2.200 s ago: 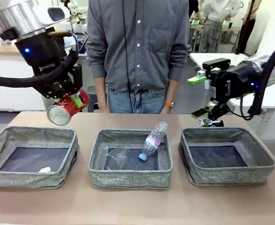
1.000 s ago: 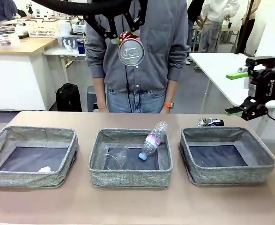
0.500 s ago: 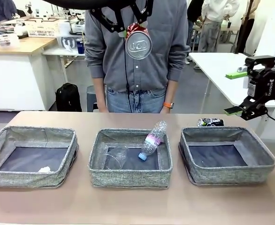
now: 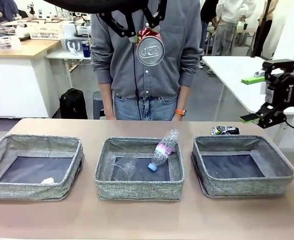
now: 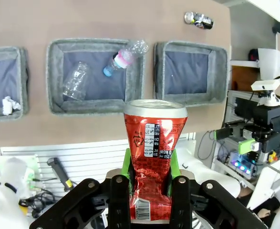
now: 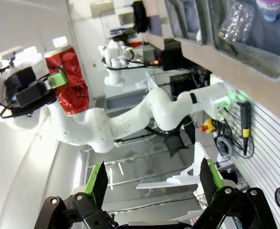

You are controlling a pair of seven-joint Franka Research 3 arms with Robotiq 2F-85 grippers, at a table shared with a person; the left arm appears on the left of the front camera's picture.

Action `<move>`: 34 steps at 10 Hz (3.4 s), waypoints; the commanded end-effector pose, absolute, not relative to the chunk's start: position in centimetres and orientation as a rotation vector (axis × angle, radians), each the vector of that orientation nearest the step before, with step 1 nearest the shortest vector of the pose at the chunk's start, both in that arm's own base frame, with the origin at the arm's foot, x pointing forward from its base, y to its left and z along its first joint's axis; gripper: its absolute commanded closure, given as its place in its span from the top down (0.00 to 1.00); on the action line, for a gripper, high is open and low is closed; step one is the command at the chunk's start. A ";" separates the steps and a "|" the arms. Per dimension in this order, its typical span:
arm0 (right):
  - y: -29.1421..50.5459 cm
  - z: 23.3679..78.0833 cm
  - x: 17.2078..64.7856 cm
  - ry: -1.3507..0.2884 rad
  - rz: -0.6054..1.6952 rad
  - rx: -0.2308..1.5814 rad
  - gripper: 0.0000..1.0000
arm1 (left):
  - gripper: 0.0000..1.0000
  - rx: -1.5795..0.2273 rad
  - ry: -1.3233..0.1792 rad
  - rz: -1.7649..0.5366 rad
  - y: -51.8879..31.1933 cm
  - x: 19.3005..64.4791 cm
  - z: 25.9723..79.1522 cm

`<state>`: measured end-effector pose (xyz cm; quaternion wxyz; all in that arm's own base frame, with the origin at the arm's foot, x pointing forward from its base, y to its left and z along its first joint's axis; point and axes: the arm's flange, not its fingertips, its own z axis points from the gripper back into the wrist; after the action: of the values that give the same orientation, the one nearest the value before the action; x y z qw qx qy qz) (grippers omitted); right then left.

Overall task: Sort the waste into the appropriate baskets.
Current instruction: Place the picked waste into the Fabric basket indicated by the person.

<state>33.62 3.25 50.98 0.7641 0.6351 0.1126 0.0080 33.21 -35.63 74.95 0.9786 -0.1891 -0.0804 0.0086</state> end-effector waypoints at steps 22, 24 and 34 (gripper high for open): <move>3.2 51.0 33.6 0.245 0.017 1.381 1.00 | 0.31 -0.381 -0.162 0.017 -35.6 33.2 74.9; 0.6 50.6 31.3 0.217 0.014 1.153 1.00 | 0.31 -0.475 -0.240 -0.111 -38.2 32.9 74.5; -21.6 47.6 19.9 -0.070 -0.364 1.015 1.00 | 0.31 -0.358 -0.263 -0.288 -64.0 38.5 54.0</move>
<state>19.63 -22.35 48.46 0.8523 0.4842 -0.0645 -0.1870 38.40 -61.49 52.53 0.9542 -0.1912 -0.1485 -0.1757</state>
